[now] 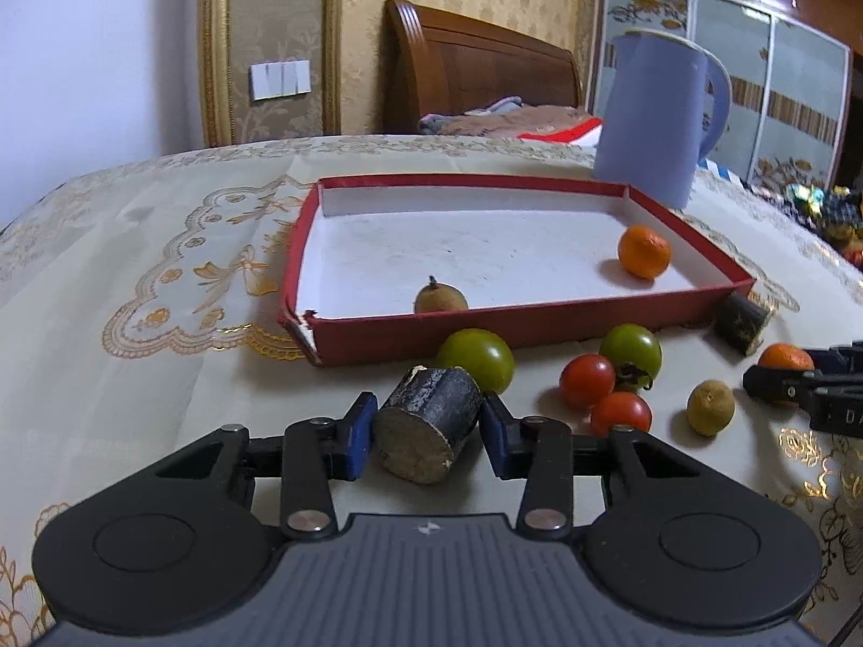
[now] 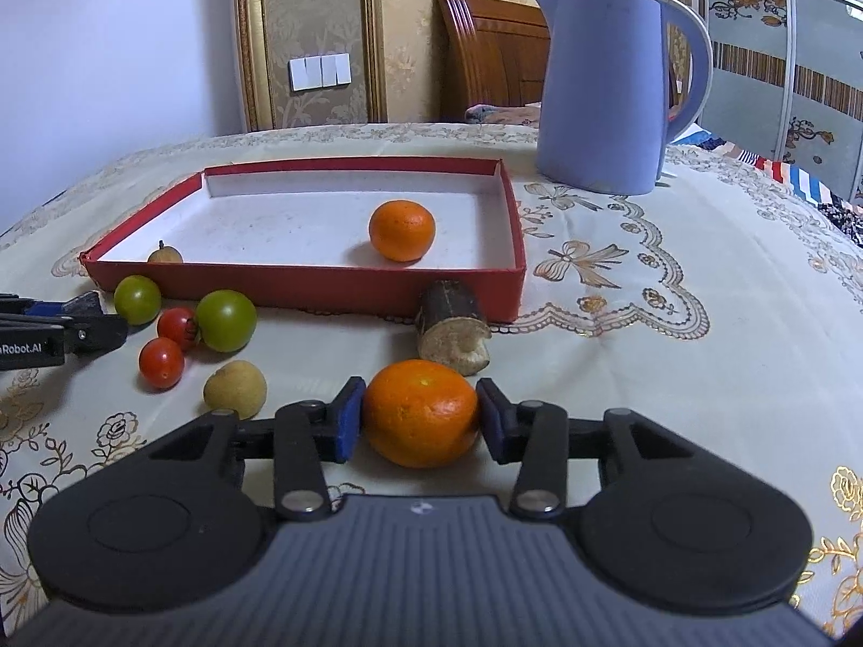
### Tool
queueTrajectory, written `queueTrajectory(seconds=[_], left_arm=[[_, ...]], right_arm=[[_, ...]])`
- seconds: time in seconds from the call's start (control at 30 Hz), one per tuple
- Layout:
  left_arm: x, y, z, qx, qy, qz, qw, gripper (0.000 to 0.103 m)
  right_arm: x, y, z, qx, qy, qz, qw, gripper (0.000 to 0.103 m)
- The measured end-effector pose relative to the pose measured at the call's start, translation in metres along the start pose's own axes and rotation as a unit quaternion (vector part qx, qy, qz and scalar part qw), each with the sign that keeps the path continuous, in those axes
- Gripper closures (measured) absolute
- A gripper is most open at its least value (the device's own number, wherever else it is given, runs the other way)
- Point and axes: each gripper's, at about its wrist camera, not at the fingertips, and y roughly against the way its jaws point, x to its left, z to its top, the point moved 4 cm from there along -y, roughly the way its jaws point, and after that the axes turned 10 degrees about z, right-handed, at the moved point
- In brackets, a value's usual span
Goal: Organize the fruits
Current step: 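Close the left gripper on the dark cylinder while the right gripper grasps another orange, then lift and carry the dark cylinder with the left gripper while the right carries the orange over the tray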
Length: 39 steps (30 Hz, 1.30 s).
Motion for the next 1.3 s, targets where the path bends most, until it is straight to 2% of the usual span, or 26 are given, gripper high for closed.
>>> queueTrajectory(seconds=[0.43,0.67,0.83,1.3], left_arm=[[0.0,0.008,-0.001,-0.008,0.012,0.011,0.9998,0.063],[-0.003,0.019,-0.001,-0.026,0.025,0.017,0.9992,0.063],[-0.013,0.023,0.003,-0.033,0.014,0.022,0.9991,0.063],[-0.026,0.025,0.016,-0.034,0.027,0.013,0.999,0.063]], right_arm=[[0.0,0.004,0.001,-0.012,-0.001,0.0,1.0,0.061],[0.0,0.007,0.001,-0.019,-0.002,-0.003,1.0,0.061],[0.001,0.008,0.0,-0.021,-0.003,-0.004,1.0,0.061],[0.008,0.007,0.009,-0.03,-0.009,0.005,1.0,0.061]])
